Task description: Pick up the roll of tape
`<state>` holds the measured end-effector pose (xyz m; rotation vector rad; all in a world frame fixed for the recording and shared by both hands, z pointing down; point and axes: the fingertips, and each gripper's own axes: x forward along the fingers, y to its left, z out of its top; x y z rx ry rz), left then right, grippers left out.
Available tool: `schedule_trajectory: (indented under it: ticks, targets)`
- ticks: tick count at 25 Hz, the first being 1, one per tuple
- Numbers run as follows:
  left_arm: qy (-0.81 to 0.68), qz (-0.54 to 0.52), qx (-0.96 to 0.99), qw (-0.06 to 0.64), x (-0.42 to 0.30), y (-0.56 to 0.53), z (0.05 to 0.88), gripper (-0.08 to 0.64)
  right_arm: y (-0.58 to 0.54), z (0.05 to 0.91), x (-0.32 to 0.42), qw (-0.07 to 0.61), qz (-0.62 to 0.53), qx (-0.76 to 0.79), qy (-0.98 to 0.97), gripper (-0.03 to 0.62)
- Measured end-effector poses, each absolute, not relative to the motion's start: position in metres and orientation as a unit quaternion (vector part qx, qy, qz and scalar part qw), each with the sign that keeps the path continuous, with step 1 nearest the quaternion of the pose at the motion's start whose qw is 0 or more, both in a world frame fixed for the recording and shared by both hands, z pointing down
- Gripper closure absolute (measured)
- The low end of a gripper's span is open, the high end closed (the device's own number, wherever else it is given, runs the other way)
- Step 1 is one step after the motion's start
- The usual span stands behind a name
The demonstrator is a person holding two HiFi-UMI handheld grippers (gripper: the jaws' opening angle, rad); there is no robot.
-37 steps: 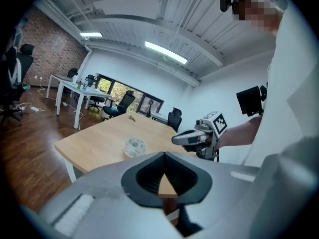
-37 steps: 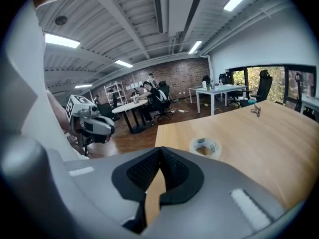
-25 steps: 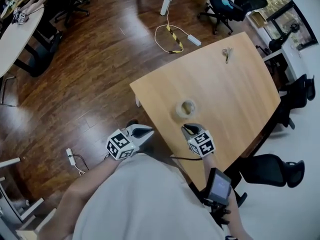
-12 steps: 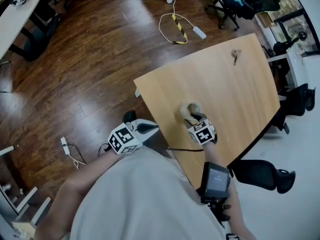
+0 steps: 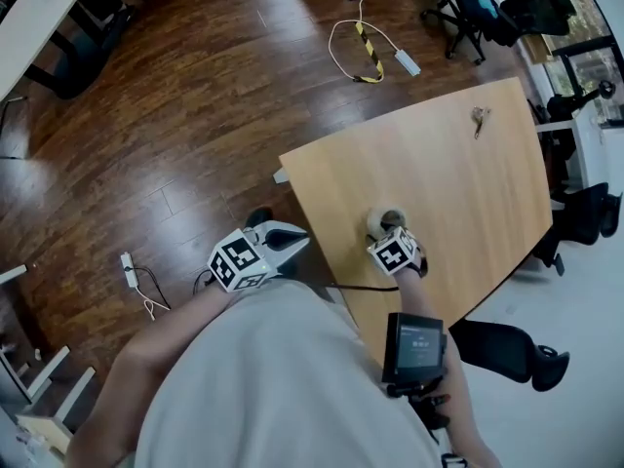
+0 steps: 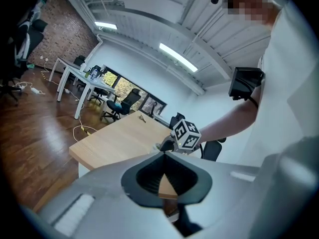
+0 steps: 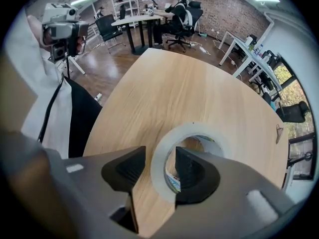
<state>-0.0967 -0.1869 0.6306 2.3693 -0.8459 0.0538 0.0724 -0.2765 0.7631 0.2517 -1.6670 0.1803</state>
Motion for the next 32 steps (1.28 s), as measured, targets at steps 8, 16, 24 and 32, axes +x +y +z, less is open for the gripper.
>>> schedule_trajectory:
  ticks: [8, 16, 24, 32]
  targets:
    - [-0.308, 0.021, 0.899, 0.310, -0.119, -0.191, 0.635, 0.555, -0.271, 0.780, 0.075, 0.692, 0.094, 0.119, -0.706, 0.476]
    - [-0.289, 0.031, 0.904, 0.312, -0.138, -0.201, 0.638, 0.555, -0.272, 0.778, 0.072, 0.693, 0.100, 0.127, -0.703, 0.483]
    - [-0.248, 0.041, 0.919, 0.305, -0.141, -0.213, 0.635, 0.555, -0.268, 0.760, 0.068, 0.667, 0.113, 0.170, -0.717, 0.491]
    - [-0.212, 0.054, 0.932, 0.289, -0.128, -0.223, 0.628, 0.555, -0.259, 0.728, 0.090, 0.632, 0.118, 0.235, -0.729, 0.492]
